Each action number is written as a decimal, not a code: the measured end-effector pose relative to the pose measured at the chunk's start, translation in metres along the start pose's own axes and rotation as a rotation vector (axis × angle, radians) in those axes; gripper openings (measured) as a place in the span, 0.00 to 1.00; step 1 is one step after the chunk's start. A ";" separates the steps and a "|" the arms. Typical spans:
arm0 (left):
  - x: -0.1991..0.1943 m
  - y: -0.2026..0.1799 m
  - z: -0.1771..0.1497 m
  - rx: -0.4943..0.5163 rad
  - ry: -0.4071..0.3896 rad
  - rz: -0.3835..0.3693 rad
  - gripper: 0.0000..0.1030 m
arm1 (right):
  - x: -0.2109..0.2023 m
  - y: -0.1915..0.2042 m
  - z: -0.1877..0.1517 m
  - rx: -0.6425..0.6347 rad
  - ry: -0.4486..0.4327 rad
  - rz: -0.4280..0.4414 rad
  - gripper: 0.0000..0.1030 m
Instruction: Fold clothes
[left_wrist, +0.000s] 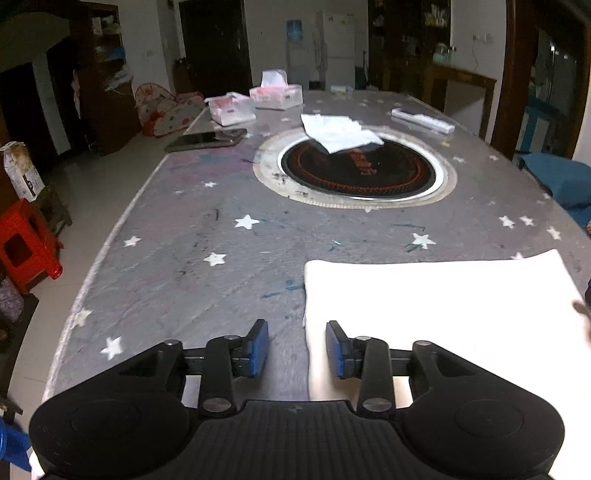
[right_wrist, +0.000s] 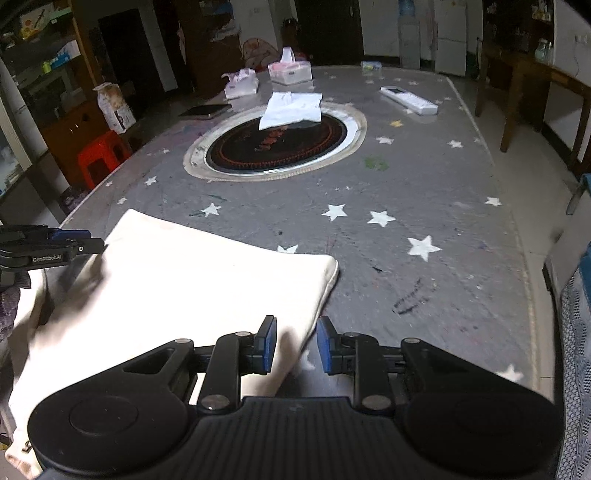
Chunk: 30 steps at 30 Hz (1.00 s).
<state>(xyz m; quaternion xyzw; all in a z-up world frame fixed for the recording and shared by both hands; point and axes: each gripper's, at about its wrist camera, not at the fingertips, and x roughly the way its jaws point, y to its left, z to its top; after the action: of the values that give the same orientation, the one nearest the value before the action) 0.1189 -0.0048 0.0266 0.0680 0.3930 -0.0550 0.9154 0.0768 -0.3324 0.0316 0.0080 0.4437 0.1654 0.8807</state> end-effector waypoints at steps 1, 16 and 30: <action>0.006 -0.001 0.002 0.007 0.006 -0.001 0.36 | 0.006 -0.001 0.002 0.003 0.009 0.001 0.22; 0.039 -0.005 0.038 0.014 -0.049 -0.010 0.03 | 0.043 0.003 0.046 -0.086 0.033 -0.081 0.04; 0.012 -0.021 0.021 0.054 -0.073 -0.079 0.13 | -0.004 -0.016 0.026 -0.055 0.019 -0.087 0.14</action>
<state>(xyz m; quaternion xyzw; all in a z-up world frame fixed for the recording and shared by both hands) 0.1385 -0.0297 0.0307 0.0751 0.3601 -0.1041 0.9240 0.0992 -0.3458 0.0480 -0.0370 0.4473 0.1393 0.8827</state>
